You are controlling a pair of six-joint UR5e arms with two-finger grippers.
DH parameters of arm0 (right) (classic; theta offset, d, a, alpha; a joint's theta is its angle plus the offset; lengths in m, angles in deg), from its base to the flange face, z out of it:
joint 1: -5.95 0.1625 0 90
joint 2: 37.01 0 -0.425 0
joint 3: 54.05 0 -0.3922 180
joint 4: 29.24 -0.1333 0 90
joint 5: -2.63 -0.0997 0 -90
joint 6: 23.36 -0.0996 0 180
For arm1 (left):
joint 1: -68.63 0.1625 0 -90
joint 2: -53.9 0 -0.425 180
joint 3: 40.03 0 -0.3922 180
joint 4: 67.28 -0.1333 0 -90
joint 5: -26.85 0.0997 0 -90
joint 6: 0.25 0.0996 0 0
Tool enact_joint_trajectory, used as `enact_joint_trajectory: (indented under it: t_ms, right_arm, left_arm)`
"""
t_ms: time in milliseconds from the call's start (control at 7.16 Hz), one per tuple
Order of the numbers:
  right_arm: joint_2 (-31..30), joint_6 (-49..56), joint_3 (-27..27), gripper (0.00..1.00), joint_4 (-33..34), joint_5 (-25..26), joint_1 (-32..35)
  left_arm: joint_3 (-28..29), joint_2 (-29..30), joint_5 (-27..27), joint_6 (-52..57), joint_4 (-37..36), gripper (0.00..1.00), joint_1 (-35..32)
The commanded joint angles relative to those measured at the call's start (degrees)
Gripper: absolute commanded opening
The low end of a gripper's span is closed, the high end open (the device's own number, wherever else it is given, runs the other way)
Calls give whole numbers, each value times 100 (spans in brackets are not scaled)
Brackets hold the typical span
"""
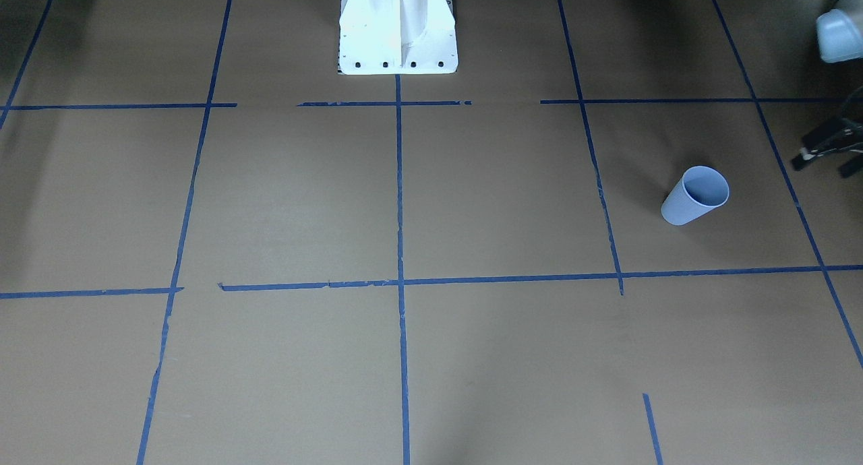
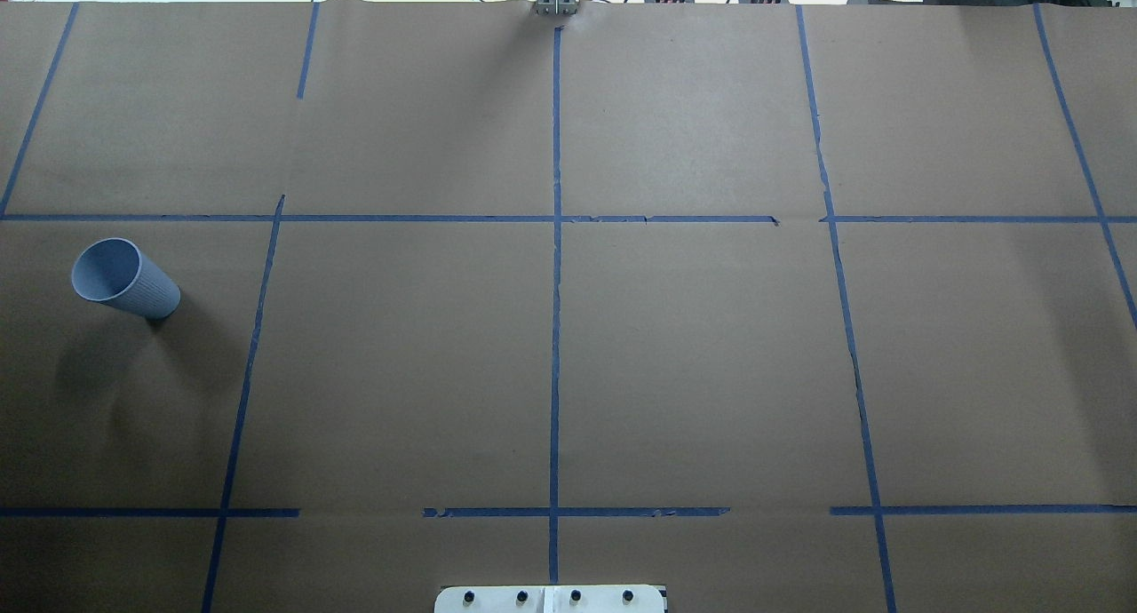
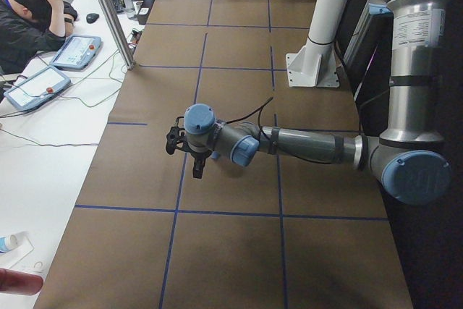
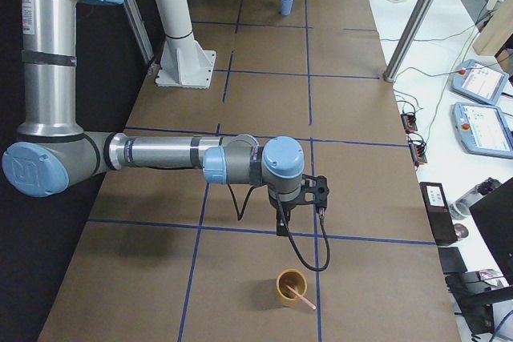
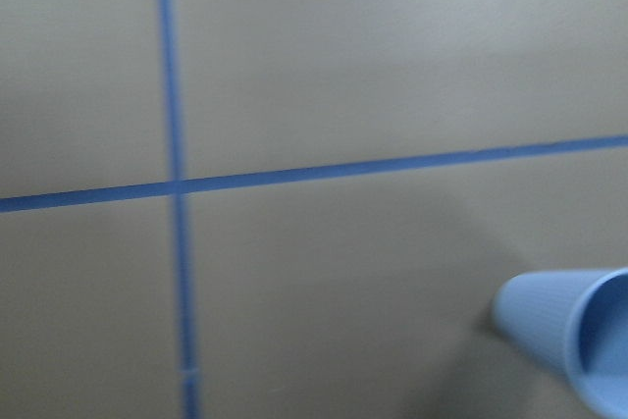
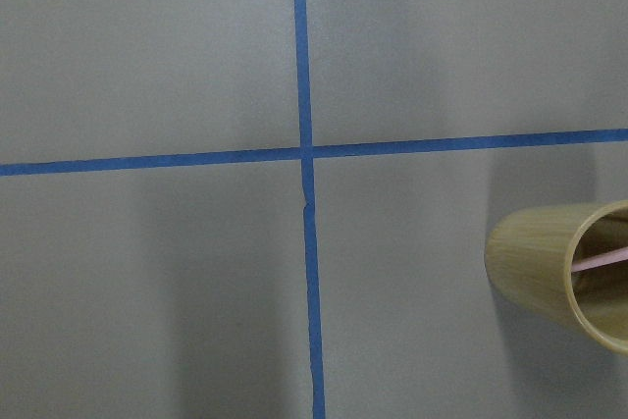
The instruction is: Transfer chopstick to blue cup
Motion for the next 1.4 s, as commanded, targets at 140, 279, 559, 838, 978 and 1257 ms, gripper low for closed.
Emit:
enact_joint_trajectory:
  t_ms: [140, 279, 559, 838, 978, 1257]
  right_arm:
    - [5, -3, 0, 100, 1, -12, -32]
    - [14, -3, 9, 100, 1, -12, -41]
    - [66, -3, 9, 100, 1, -3, -32]
    - [93, -12, 27, 100, 1, -12, -32]
    - [93, -21, 79, 100, 1, -20, -32]
    - [93, -65, 106, 100, 1, -73, -23]
  left_arm:
    - [-11, 304, 303, -1057, 229, 100, 906]
    - [59, 409, 532, -1207, 229, 100, 1170]
    - [165, 411, 578, -1191, 238, 100, 1261]
    - [331, 411, 586, -1182, 229, 100, 1269]
    - [462, 428, 630, -1165, 229, 100, 1269]
    - [490, 428, 701, -1208, 229, 98, 1391]
